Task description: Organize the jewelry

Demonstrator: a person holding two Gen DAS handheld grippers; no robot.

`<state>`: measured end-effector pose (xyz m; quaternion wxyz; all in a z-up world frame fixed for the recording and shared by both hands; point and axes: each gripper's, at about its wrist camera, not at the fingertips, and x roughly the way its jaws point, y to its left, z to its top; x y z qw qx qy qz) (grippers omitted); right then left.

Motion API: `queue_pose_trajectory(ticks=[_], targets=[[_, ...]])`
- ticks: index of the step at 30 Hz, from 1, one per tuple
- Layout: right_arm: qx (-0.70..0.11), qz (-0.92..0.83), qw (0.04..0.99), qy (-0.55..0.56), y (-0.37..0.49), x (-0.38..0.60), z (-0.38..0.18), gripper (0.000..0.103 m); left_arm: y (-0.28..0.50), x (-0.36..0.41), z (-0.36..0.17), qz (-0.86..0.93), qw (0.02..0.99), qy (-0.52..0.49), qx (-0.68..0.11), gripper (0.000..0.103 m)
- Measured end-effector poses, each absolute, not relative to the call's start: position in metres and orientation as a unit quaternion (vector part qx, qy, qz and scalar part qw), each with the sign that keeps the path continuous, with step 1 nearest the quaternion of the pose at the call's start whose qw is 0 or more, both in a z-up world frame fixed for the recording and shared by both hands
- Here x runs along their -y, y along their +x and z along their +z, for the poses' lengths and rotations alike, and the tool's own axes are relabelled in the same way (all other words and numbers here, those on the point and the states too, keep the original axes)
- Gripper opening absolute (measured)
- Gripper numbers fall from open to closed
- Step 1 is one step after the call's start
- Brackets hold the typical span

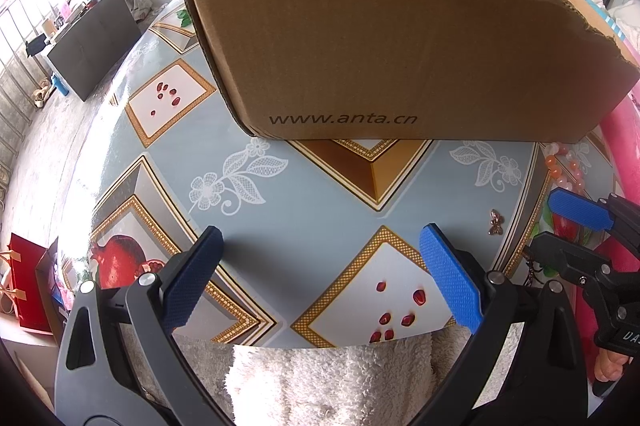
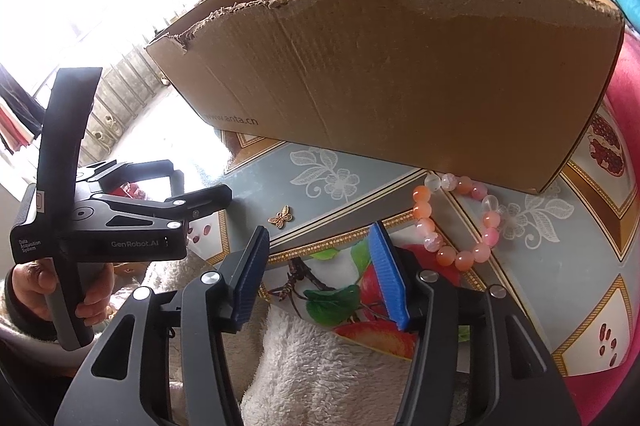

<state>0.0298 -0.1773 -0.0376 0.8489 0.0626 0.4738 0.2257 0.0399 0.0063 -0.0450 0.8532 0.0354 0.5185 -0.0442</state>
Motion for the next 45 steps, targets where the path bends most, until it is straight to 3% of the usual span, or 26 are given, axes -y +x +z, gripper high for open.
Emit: queue_pose_trajectory(ticks=[13,21,23,29,35,45], targets=[[-0.467,0.234,0.849,0.08,0.028,0.185,-0.04,0.052,0.036,-0.006,-0.044,-0.058,0.862,0.046,-0.501,0.095],[-0.46,0.243,0.844,0.129,0.027,0.21,-0.045,0.052,0.011,0.006,-0.022,-0.171,0.891,0.04,-0.418,0.092],[-0.46,0.246,0.84,0.15,0.028,0.219,-0.047,0.052,0.007,0.013,-0.02,-0.195,0.889,0.048,-0.412,0.07],[-0.46,0.254,0.829,0.192,0.032,0.241,-0.053,0.052,0.004,0.029,-0.029,-0.247,0.867,0.056,-0.429,0.036],[-0.457,0.259,0.826,0.204,0.034,0.255,-0.057,0.052,-0.001,0.043,-0.035,-0.268,0.856,0.085,-0.433,0.018],[-0.455,0.259,0.826,0.206,0.033,0.258,-0.057,0.052,0.005,0.069,-0.043,-0.26,0.854,0.122,-0.434,0.013]])
